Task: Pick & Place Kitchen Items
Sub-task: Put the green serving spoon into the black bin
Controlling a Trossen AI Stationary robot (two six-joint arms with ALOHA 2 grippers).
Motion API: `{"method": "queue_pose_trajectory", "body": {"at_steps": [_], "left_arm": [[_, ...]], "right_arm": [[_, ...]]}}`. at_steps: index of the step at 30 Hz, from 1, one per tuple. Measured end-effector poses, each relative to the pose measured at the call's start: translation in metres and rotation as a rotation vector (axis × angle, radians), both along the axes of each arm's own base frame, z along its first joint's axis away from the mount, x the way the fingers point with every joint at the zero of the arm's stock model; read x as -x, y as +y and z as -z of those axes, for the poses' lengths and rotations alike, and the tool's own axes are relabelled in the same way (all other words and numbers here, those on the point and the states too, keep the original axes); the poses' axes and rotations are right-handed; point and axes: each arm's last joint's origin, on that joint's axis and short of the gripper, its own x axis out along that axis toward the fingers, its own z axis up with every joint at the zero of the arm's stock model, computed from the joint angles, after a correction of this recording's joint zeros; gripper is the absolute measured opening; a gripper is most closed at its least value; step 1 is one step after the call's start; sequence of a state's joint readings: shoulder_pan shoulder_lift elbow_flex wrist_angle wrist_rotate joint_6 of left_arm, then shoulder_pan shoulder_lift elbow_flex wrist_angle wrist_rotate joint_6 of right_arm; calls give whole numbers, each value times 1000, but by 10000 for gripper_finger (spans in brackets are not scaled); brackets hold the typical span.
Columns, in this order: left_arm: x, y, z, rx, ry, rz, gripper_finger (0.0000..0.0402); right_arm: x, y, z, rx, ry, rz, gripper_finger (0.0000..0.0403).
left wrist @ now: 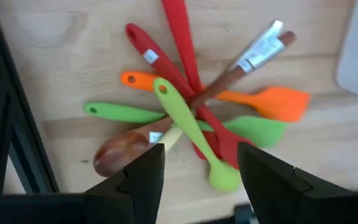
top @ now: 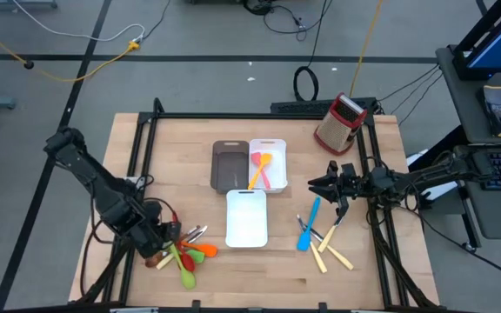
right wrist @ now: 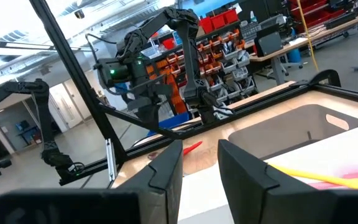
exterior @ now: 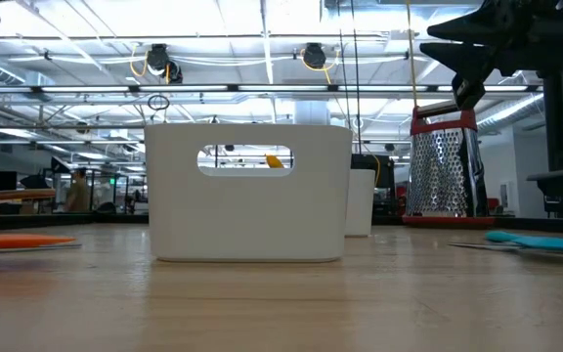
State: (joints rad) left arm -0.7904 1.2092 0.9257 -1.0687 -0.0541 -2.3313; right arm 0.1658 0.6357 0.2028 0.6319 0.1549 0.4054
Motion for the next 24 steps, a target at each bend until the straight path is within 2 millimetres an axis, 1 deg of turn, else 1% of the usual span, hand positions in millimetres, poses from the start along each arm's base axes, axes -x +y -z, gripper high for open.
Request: {"method": "queue_pose_trajectory", "body": {"at_steps": [6,9,13,21,24], "left_arm": [[-9,-10,19,-68,73,-10,207],[-13,-15,25,-56,101,-27,207],[-14,-19,30,-22,153,-44,207],[-13,-23,36,-75,154,-53,208],[-15,-24,41,-93,167,-56,214]], "right_arm": [[0,0,0,0,0,-1,94],[0,0,0,0,0,-1,93],[0,0,0,2,0,-1,94],[0,0,0,3,0,-2,93],[0,0,0,3,2,-2,94]]}}
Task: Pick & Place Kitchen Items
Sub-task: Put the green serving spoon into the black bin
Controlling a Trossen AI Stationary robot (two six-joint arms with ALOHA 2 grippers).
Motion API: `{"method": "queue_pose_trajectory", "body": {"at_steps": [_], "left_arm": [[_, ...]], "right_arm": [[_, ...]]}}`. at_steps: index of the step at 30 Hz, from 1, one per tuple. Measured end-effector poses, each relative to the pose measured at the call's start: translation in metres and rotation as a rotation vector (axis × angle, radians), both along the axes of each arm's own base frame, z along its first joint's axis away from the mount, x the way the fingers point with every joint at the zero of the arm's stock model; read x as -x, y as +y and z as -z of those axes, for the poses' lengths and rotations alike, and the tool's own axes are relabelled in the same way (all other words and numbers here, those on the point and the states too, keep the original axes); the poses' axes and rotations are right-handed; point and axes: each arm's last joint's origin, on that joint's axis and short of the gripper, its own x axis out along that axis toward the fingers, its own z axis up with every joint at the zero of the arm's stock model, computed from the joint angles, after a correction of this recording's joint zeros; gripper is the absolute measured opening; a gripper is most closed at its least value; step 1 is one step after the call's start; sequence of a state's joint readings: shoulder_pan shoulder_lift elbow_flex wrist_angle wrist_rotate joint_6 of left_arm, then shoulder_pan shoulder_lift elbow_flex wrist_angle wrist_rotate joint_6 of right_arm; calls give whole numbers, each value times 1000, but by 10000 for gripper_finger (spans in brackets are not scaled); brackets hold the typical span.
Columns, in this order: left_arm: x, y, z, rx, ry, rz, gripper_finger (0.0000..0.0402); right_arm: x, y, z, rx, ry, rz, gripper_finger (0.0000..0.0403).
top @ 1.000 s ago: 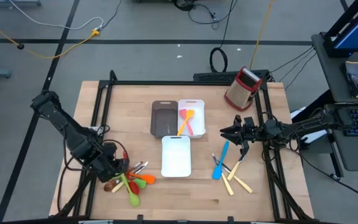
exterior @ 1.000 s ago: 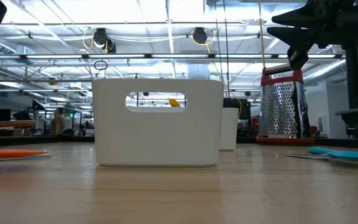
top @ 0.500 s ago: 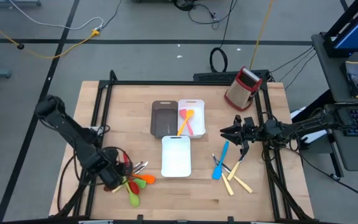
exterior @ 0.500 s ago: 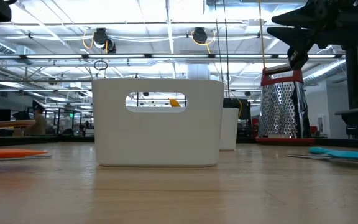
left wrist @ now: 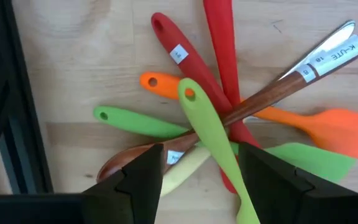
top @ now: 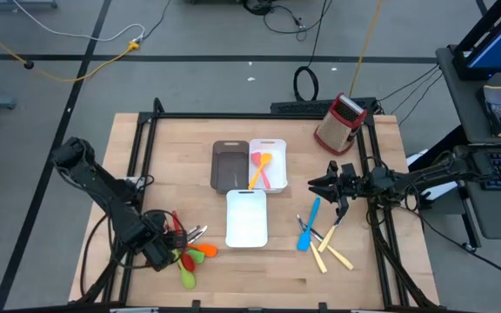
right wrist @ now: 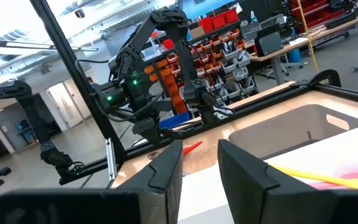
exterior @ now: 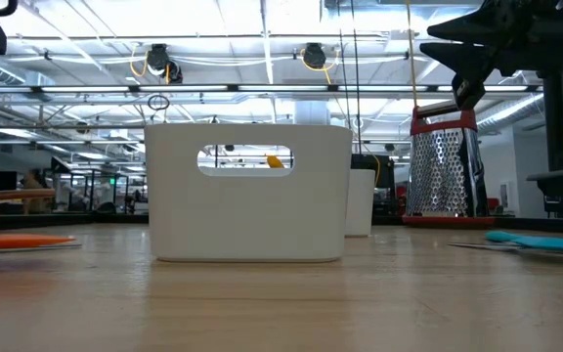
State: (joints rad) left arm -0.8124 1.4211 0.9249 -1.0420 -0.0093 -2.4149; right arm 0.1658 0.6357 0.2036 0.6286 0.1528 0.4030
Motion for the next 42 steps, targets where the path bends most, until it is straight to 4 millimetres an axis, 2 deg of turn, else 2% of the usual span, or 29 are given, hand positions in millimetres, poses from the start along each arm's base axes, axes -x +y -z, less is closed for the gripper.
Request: {"method": "queue_pose_trajectory", "body": {"at_steps": [11,17,23,42], "left_arm": [[-10,-5,11,6,6,-30,272],[-16,-2,12,25,-3,-63,273],[-23,-9,25,78,57,-66,273],[-27,-10,37,26,92,-83,273]], "right_arm": [[0,0,4,7,41,0,93],[0,0,4,7,42,0,93],[0,0,4,7,42,0,93],[0,0,4,13,42,0,94]]}}
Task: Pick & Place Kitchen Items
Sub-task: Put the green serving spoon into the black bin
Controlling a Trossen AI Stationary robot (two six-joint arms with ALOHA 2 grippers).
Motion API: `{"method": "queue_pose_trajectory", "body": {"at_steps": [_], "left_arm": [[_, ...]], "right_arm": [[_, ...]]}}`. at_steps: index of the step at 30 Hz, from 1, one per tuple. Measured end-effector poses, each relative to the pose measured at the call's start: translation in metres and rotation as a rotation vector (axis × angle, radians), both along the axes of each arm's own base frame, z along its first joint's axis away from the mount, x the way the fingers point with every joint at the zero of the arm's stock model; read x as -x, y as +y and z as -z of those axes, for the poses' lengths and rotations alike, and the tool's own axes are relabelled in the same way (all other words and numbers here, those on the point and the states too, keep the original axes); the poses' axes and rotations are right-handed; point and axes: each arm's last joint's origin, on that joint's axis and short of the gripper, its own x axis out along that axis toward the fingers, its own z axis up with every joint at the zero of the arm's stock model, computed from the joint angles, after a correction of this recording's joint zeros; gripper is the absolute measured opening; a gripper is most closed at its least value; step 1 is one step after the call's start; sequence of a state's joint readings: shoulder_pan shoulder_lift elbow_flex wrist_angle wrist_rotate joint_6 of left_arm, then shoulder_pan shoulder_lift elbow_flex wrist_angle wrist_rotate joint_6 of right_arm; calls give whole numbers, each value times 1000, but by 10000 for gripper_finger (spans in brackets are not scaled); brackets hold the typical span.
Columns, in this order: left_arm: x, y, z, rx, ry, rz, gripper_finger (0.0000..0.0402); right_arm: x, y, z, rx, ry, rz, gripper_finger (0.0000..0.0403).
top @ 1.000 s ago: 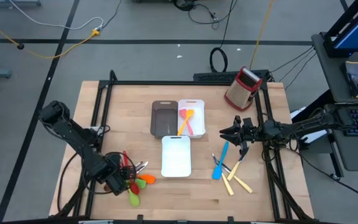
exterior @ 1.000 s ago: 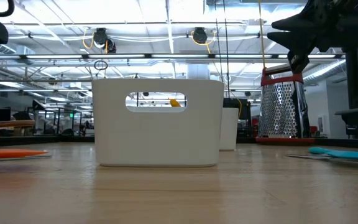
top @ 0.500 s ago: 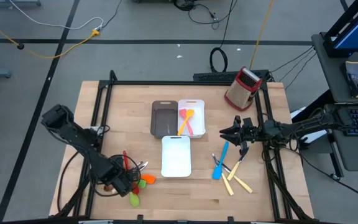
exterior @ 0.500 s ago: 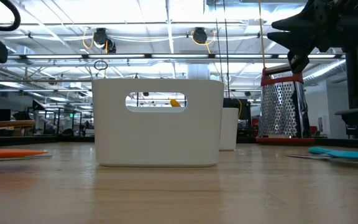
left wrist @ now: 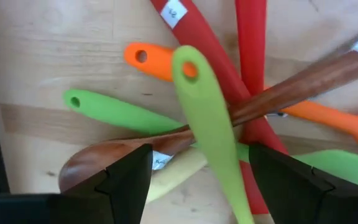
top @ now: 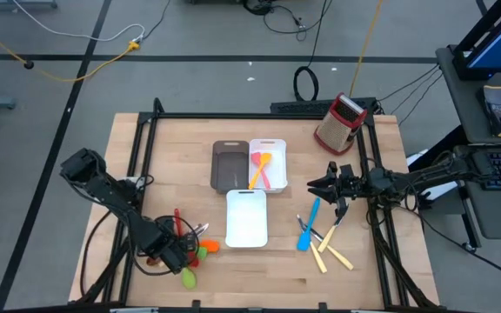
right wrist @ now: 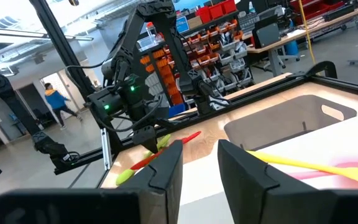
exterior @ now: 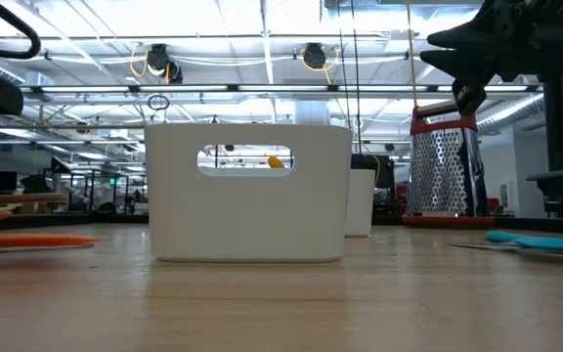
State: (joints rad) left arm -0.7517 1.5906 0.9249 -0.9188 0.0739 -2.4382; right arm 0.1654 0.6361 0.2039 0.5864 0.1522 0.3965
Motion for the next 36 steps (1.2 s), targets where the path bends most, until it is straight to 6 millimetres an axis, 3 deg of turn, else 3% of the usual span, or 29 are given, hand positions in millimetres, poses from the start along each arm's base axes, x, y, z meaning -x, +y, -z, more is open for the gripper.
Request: {"method": "queue_pose_trajectory", "body": {"at_steps": [13,27,30,36], "left_arm": [[4,4,-9,1,-6,-6,273],[-1,14,1,-37,-30,-6,272],[-2,15,1,-35,-32,-1,255],[-2,15,1,-35,-32,6,184]], "right_arm": [[0,0,0,-2,0,0,93],[0,0,0,-2,0,0,94],[0,0,0,-2,0,0,93],[0,0,0,0,0,2,93]]}}
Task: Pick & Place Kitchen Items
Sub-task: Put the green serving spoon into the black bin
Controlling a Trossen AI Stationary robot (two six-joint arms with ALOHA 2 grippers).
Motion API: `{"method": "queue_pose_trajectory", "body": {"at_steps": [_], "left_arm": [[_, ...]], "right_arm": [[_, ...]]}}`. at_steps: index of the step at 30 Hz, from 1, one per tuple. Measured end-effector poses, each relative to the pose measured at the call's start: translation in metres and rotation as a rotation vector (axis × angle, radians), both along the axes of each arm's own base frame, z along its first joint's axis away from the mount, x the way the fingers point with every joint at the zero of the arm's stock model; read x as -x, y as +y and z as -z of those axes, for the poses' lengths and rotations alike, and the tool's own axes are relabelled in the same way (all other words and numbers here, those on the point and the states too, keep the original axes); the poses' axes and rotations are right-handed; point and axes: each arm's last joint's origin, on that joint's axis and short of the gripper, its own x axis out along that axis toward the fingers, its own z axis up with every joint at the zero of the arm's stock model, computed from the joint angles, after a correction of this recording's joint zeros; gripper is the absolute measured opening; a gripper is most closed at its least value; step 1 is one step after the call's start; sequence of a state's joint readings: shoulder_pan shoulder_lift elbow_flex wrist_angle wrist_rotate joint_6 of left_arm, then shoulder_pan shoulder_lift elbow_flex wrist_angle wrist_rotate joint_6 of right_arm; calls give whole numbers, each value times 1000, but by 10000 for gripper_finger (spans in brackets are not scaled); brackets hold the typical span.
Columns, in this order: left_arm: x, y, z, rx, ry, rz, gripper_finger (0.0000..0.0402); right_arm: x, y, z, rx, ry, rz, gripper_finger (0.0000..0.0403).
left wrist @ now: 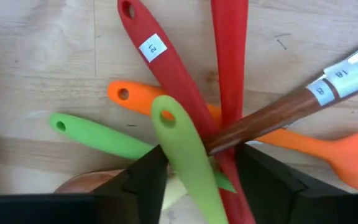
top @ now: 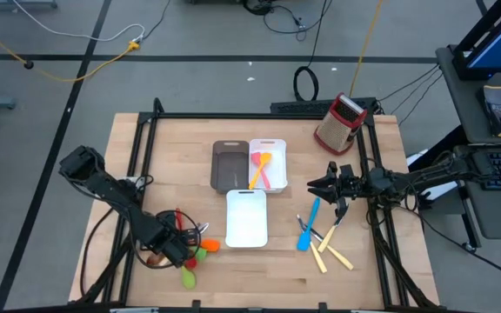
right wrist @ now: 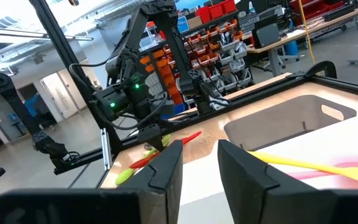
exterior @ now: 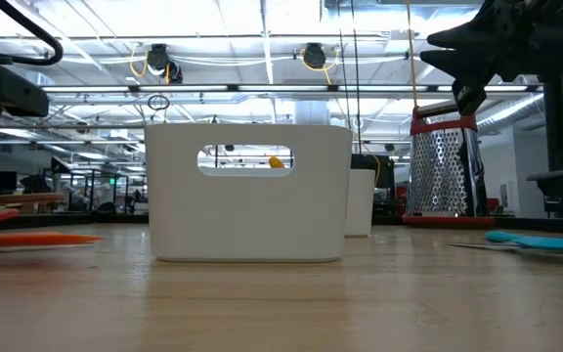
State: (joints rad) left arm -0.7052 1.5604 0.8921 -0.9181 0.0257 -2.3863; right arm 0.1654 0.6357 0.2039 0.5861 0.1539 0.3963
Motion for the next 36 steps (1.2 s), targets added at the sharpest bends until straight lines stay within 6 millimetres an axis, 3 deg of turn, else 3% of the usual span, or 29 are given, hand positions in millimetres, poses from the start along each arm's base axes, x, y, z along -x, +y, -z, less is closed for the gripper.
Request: {"method": "queue_pose_trajectory", "body": {"at_steps": [6,16,36], "left_arm": [[0,0,0,0,0,0,138],[0,0,0,-3,3,0,96],[7,6,-18,20,-41,-10,90]], "right_arm": [[0,0,0,0,0,1,93],[0,0,0,0,0,2,93],[0,0,0,1,0,2,93]]}}
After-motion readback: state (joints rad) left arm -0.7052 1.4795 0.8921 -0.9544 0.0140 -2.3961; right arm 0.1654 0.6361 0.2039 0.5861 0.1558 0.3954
